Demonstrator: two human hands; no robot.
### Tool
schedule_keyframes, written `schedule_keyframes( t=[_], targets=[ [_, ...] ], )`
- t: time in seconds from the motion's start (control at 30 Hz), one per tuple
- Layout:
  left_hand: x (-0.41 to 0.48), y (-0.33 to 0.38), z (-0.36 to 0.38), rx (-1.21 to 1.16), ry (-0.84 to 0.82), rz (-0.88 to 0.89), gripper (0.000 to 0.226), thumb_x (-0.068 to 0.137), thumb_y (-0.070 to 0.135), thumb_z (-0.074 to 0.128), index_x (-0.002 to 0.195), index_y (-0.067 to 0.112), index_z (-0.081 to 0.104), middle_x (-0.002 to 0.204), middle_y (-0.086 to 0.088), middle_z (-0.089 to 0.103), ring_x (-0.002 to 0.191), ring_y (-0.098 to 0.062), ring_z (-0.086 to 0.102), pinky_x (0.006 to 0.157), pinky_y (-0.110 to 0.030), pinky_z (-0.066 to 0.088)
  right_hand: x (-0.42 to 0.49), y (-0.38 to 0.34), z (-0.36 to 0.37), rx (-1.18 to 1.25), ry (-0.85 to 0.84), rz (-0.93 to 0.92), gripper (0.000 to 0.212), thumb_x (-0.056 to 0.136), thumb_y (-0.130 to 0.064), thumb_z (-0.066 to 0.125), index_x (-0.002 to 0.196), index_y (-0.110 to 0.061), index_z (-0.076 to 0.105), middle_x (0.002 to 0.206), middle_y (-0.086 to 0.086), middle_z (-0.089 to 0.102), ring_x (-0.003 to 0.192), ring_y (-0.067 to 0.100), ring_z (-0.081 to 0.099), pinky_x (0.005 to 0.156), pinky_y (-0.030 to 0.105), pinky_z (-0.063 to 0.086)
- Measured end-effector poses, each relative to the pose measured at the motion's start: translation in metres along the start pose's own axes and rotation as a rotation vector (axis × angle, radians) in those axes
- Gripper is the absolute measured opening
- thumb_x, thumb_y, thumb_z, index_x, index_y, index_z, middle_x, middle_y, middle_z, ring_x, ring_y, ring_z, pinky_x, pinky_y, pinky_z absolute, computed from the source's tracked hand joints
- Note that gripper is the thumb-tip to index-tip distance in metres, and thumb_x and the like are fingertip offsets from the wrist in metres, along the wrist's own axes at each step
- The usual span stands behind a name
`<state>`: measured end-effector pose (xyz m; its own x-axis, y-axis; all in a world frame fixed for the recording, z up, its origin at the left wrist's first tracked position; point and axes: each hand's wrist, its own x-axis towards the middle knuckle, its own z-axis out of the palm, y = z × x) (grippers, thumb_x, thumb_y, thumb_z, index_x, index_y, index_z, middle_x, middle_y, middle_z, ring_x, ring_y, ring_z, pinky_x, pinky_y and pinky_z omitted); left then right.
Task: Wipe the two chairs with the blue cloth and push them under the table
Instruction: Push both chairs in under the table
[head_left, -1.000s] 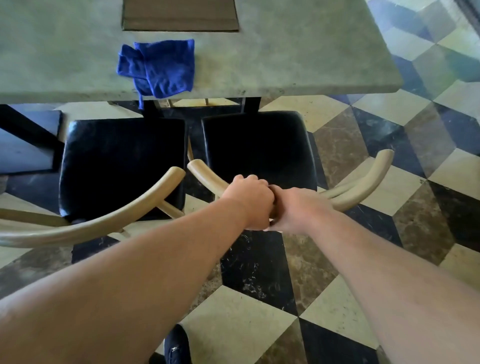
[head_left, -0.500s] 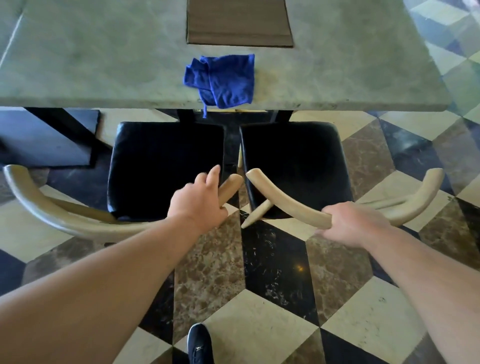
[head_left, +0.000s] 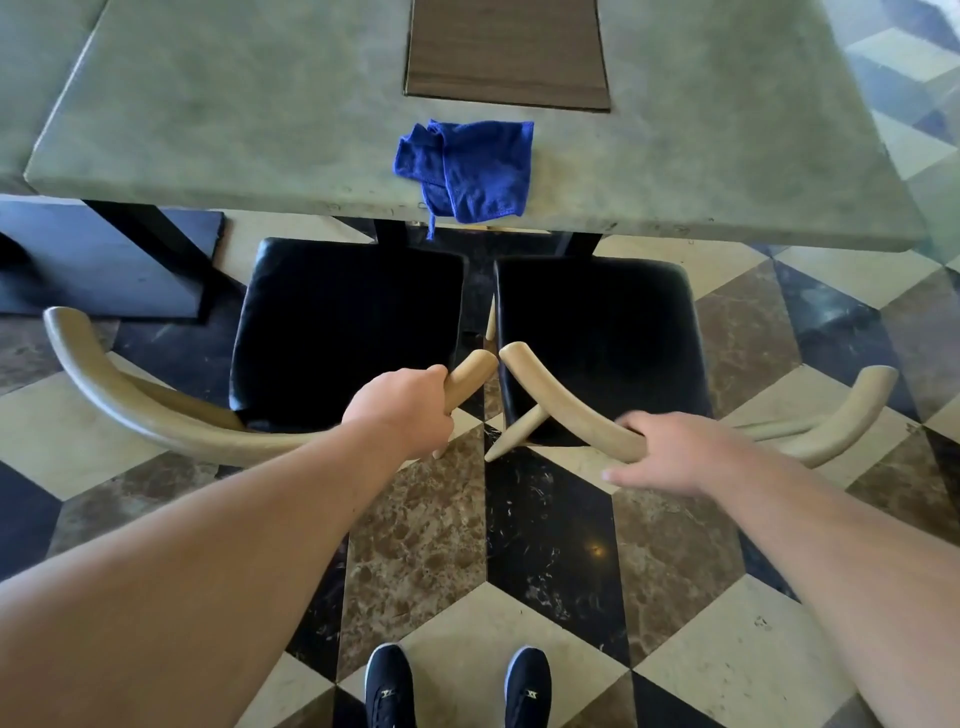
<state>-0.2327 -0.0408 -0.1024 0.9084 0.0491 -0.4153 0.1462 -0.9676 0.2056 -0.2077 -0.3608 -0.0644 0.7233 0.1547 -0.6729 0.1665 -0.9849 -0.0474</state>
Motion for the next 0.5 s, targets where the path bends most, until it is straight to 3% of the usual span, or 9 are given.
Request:
schedule_keyframes(
  t=[0.1,0.23,0.37,0.5],
  targets=[
    [0.000,0.001,0.001,0.001,-0.003,-0.008,0.025,0.085,0.033,0.067,0.106,0.032,0.054,0.080,0.007,0.061,0.066,-0.014,0.061,0.050,-0.031,0.047,0.020,-0.045,0.006,0.061,0.157,-0.129,0.071,0.070,-0.079,0.059,0.125,-0.040,0.039,0.085,-0.018,0.056,0.069,0.003,0.058,0.050,0.028,0.040],
    [0.001,-0.001,0.002,0.001,-0.005,-0.008,0.024,0.085,0.035,0.066,0.106,0.033,0.054,0.080,0.008,0.061,0.066,-0.013,0.062,0.050,-0.031,0.047,0.050,-0.071,0.020,0.107,0.366,-0.148,0.048,0.090,-0.057,0.066,0.117,-0.032,0.036,0.077,-0.017,0.048,0.059,0.006,0.053,0.044,0.025,0.036],
    [0.004,-0.001,0.002,0.014,-0.014,-0.001,0.025,0.086,0.035,0.066,0.107,0.033,0.053,0.080,0.008,0.061,0.066,-0.013,0.062,0.049,-0.030,0.044,0.061,-0.063,0.031,0.111,0.443,-0.169,0.045,0.091,-0.051,0.067,0.097,-0.040,0.023,0.071,-0.017,0.048,0.052,0.007,0.054,0.040,0.023,0.037],
    [0.003,-0.001,0.001,0.018,-0.009,-0.003,0.025,0.088,0.034,0.066,0.108,0.033,0.053,0.081,0.008,0.061,0.066,-0.014,0.062,0.049,-0.030,0.044,0.062,-0.063,0.032,0.125,0.447,-0.158,0.045,0.091,-0.050,0.066,0.097,-0.041,0.022,0.072,-0.016,0.049,0.053,0.009,0.056,0.042,0.026,0.043]
  ],
)
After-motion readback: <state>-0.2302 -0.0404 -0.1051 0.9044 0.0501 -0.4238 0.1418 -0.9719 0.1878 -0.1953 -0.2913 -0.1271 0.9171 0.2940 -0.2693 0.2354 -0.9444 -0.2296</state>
